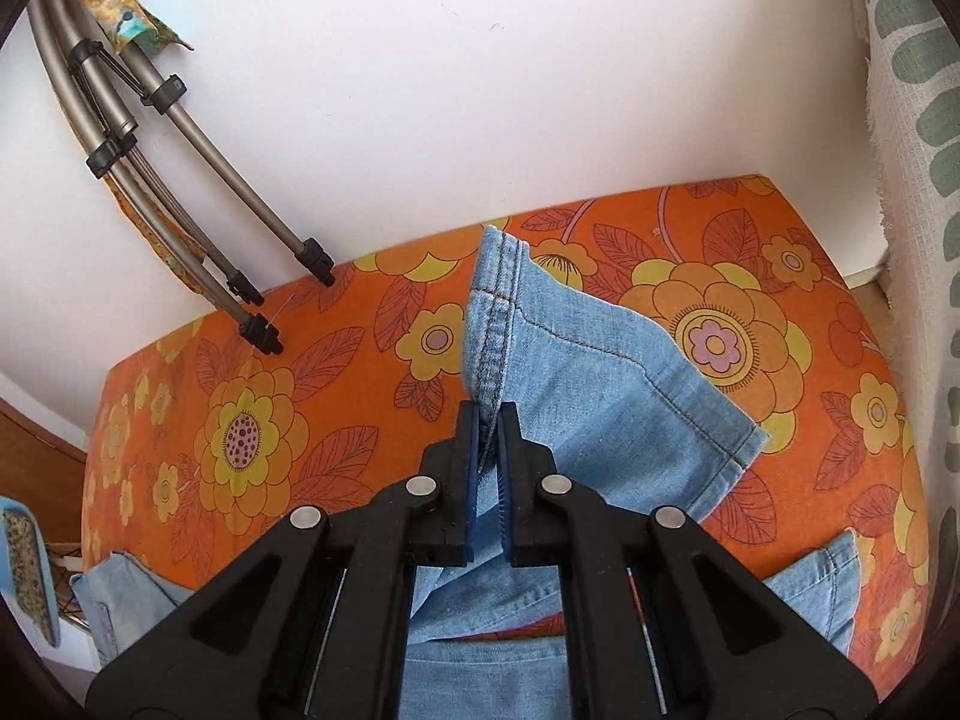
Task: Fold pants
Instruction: 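Lift the hem with the right gripper and fold it over toward the waistband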
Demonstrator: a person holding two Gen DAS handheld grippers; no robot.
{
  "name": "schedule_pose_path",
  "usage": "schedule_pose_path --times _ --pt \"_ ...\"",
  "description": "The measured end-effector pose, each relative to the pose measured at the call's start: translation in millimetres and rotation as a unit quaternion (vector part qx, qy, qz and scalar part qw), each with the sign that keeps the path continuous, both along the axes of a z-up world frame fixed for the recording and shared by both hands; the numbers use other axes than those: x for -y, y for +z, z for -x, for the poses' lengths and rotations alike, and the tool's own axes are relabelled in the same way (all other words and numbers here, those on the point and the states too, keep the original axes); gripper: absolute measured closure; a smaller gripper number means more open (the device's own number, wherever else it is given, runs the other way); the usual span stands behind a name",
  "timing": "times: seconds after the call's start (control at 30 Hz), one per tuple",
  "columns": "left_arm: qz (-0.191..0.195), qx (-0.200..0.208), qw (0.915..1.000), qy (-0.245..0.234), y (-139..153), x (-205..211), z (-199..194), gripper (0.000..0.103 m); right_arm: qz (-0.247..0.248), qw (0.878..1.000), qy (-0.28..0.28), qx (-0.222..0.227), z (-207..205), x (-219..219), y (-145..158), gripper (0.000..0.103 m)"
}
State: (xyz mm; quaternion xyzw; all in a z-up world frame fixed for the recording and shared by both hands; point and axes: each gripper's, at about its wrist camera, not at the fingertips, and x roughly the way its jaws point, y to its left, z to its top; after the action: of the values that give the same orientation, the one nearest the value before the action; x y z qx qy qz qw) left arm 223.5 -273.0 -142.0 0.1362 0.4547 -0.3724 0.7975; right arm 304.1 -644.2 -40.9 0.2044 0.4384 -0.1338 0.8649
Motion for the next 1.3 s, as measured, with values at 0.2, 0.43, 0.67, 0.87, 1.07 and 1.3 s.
schedule_pose_path --times 0.2,0.43,0.67,0.87,1.07,1.3 --pt "-0.012 0.015 0.9998 0.0 -2 2 5 0.055 0.012 1.0 -0.007 0.026 56 11 29 0.098" --pt "-0.046 0.064 0.9967 -0.018 -8 10 22 0.083 -0.018 0.998 -0.037 0.052 147 37 41 0.098" --pt "-0.027 0.065 0.9975 -0.001 3 7 28 0.1 -0.027 0.998 -0.055 0.032 200 45 15 0.098" --pt "-0.035 0.104 0.9935 -0.03 27 -11 59 0.1 -0.038 0.996 -0.062 0.059 248 40 16 0.098" --pt "-0.065 0.098 0.9912 -0.062 16 -20 85 0.1 -0.053 0.994 -0.082 0.051 300 26 -21 0.098" --pt "-0.074 0.084 0.9914 -0.068 6 -23 92 0.1 -0.106 0.988 -0.112 0.028 338 26 -82 0.098"
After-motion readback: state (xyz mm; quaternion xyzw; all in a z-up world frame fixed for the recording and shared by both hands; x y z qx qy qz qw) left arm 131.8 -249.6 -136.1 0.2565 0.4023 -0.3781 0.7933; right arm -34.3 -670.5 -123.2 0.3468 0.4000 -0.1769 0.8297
